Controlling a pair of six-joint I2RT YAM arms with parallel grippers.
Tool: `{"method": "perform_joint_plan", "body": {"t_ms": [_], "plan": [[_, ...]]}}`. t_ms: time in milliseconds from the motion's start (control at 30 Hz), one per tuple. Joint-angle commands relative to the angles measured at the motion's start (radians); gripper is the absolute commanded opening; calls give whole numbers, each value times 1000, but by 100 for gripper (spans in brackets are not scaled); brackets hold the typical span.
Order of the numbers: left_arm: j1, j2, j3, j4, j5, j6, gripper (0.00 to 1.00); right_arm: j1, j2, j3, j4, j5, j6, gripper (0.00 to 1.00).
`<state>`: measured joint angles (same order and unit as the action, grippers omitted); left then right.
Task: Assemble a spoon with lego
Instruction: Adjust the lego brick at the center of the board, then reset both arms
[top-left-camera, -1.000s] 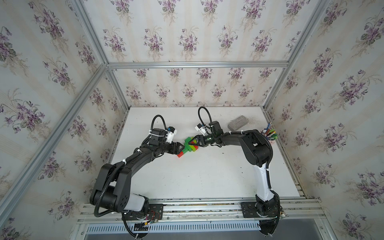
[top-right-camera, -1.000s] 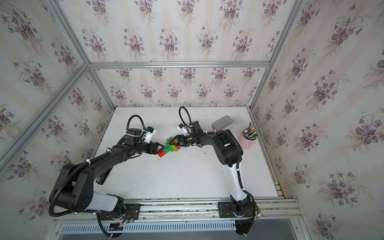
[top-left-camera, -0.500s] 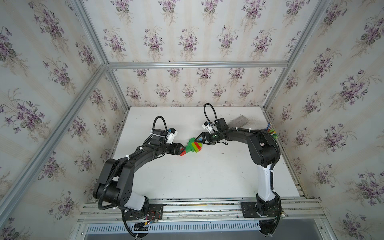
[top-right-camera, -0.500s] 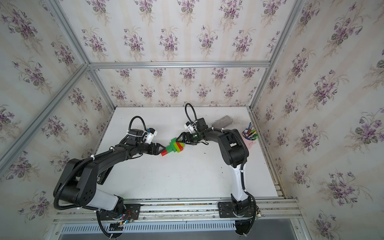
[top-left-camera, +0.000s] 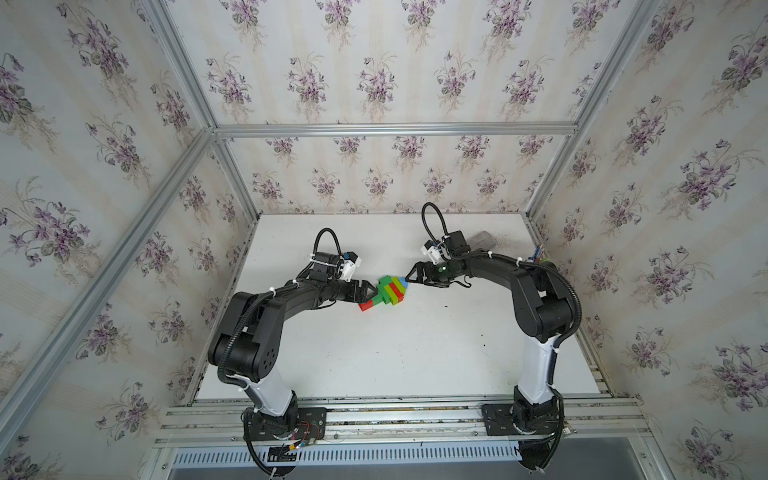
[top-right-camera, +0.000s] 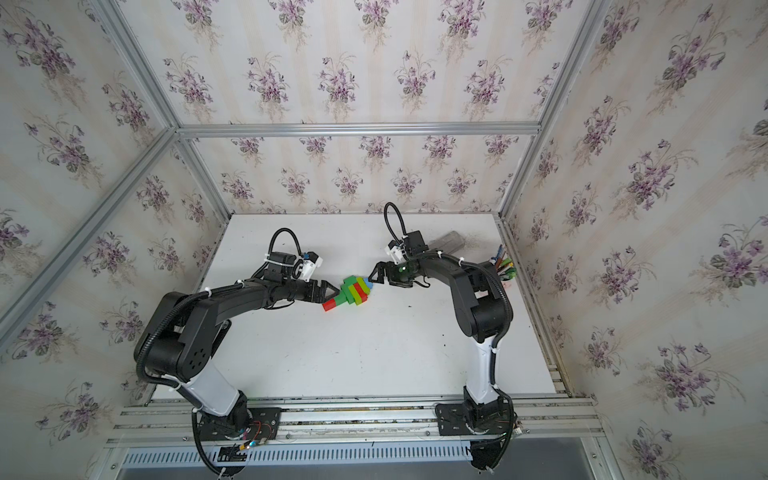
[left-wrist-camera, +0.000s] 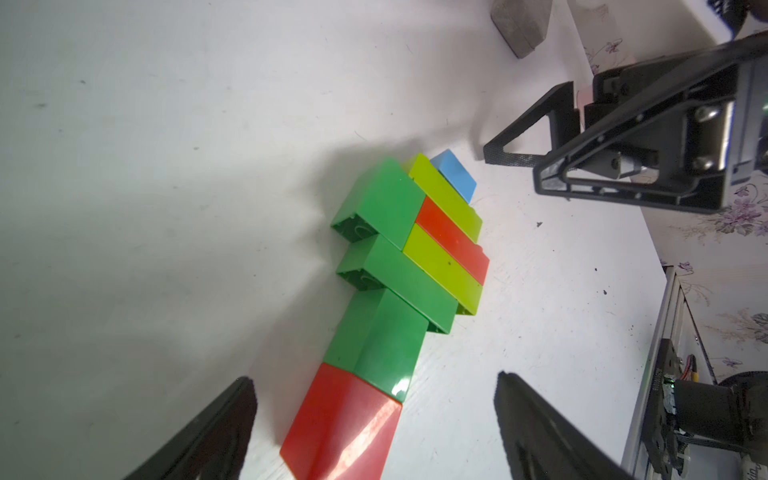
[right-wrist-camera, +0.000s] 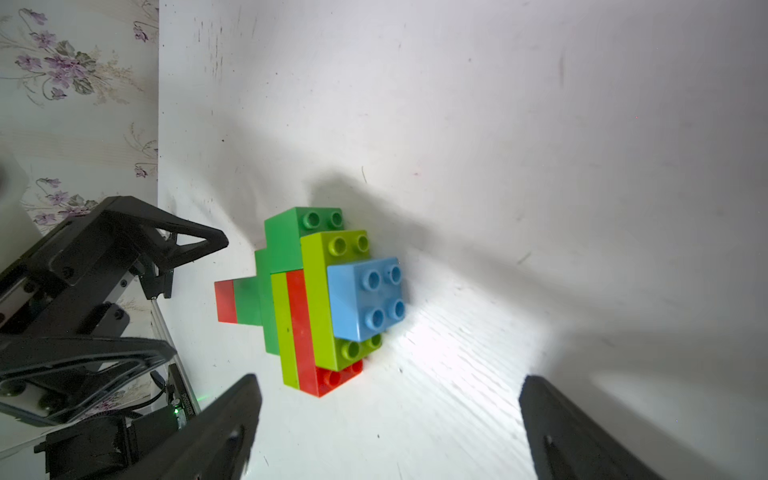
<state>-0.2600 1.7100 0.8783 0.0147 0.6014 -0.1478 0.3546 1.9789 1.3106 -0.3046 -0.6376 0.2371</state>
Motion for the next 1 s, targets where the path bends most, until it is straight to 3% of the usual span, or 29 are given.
{"method": "perform_joint_plan", "body": {"t_ms": [0, 267, 400, 600, 733, 867, 967], "plan": [[-25, 13, 4, -5, 45, -4, 94, -10, -68, 6, -17, 39, -15, 100], [-183, -52, -67, 28, 32, -83, 98, -45, -243, -18, -4, 88, -47, 100], [-210, -143, -130, 44, -80, -116, 99, -83, -345, -121, 55, 134, -62, 100], [-108, -426, -158, -39, -410, 7, 99, -164, -629, -473, 432, 447, -82, 100], [34, -562, -219, 1, -614, 112, 99, -221, -729, -680, 681, 671, -157, 100], [176, -528, -334, 205, -660, 112, 99, -245, -719, -835, 932, 850, -217, 100], [193, -416, -438, 500, -687, 126, 99, -270, -669, -963, 1192, 883, -189, 100]]}}
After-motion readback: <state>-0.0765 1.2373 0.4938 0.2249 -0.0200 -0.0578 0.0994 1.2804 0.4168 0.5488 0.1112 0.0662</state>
